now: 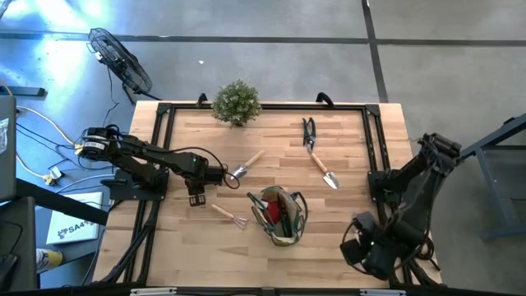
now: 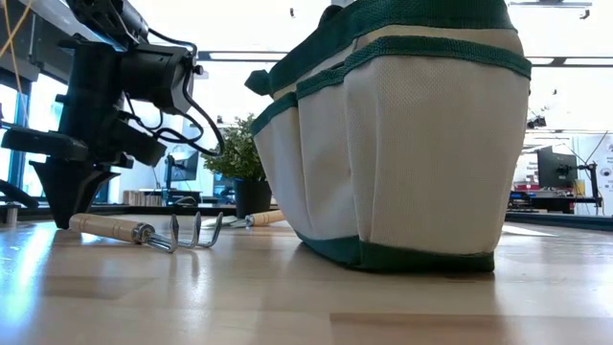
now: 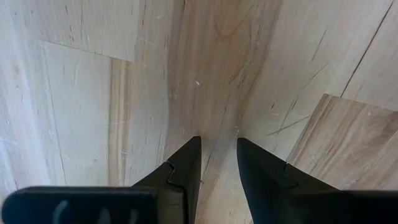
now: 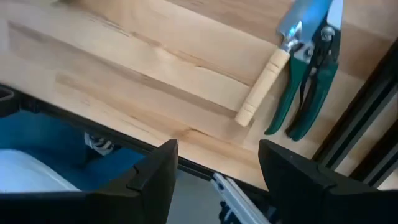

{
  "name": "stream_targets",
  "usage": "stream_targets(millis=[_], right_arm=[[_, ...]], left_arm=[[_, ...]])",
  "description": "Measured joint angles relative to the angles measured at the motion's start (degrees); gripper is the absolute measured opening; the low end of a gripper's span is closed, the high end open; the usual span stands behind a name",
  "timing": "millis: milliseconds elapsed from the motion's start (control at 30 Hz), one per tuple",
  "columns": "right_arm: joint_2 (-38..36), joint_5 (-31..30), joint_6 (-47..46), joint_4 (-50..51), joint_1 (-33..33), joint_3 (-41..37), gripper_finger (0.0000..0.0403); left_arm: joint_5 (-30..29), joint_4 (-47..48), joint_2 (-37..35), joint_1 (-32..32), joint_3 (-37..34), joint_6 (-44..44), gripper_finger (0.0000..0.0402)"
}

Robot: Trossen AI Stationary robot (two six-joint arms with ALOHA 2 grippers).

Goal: Pick & Place Garden tools in Gardening bag
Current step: Put the bottom green scissors into the green bag

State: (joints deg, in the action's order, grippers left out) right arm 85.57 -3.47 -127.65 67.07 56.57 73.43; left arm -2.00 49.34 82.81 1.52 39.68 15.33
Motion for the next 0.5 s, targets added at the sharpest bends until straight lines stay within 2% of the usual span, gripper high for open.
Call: stream_targets(millis=[167, 300, 400, 500], right_arm=[[2.45, 0.91, -3.12, -1.22, 1.23, 0.00, 0.0215], [4.80, -2.26, -2.78, -5.94, 0.94, 0.00, 0.0215], [6.72, -4.79, 0.73, -12.52, -0.16, 0.00, 0.0215], [8.23, -3.93, 5.40, -17.07, -1.19, 0.00, 0.0215]], left_arm=[[-0.03, -0.37, 0.00, 0.00, -0.02, -0.01, 0.0100], [-0.05, -1.12, 0.00, 0.00, -0.02, -0.02, 0.0100], [-0.26, -1.46, 0.00, 0.00, -0.02, -0.02, 0.0100], [-0.31, -1.49, 0.00, 0.00, -0.02, -0.02, 0.0100]])
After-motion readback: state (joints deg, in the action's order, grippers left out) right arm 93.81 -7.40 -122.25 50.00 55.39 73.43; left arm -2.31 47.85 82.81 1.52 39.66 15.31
